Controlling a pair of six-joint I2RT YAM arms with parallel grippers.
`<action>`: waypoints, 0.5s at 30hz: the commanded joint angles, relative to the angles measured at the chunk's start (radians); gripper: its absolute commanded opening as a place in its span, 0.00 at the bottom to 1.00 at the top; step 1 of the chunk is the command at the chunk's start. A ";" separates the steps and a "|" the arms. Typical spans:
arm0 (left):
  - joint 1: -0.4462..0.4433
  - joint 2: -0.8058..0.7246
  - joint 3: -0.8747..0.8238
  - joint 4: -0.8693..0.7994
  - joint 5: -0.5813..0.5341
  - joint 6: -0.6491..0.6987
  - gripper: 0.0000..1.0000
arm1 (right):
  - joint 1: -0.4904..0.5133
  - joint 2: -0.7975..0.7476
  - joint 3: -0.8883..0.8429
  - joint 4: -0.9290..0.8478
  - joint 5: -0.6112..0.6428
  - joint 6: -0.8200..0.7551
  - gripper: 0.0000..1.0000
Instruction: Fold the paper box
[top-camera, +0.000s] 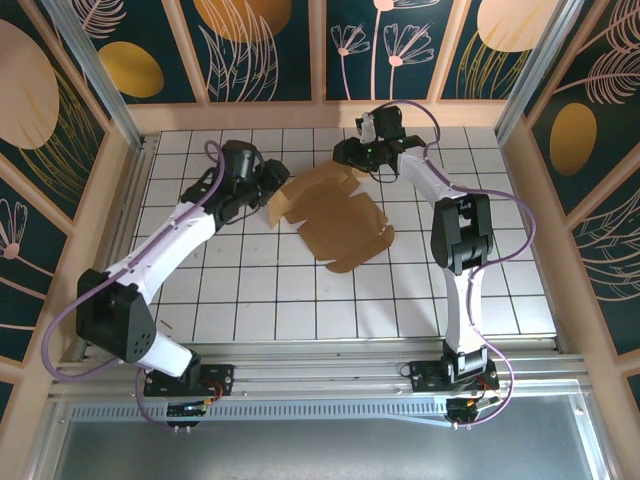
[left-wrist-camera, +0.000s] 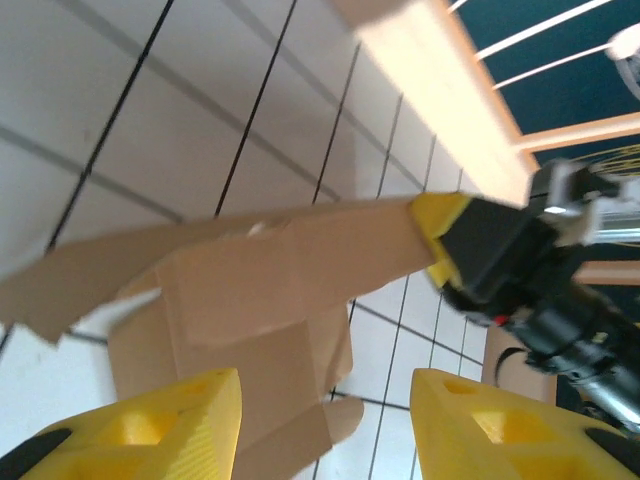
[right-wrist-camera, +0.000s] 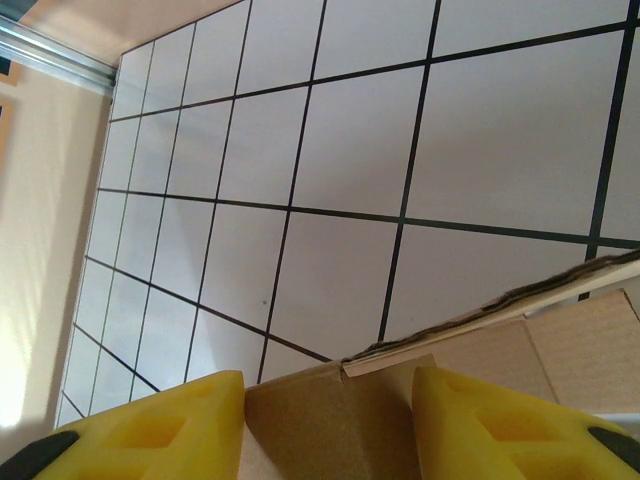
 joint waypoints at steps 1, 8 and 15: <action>-0.026 0.039 0.025 0.098 -0.007 -0.143 0.48 | -0.008 -0.028 -0.014 -0.031 0.044 -0.012 0.48; -0.032 0.164 0.052 0.160 -0.072 -0.112 0.47 | -0.005 -0.030 -0.024 -0.027 0.041 -0.011 0.48; -0.032 0.262 0.045 0.333 0.014 -0.054 0.47 | -0.006 -0.036 -0.029 -0.030 0.042 -0.015 0.48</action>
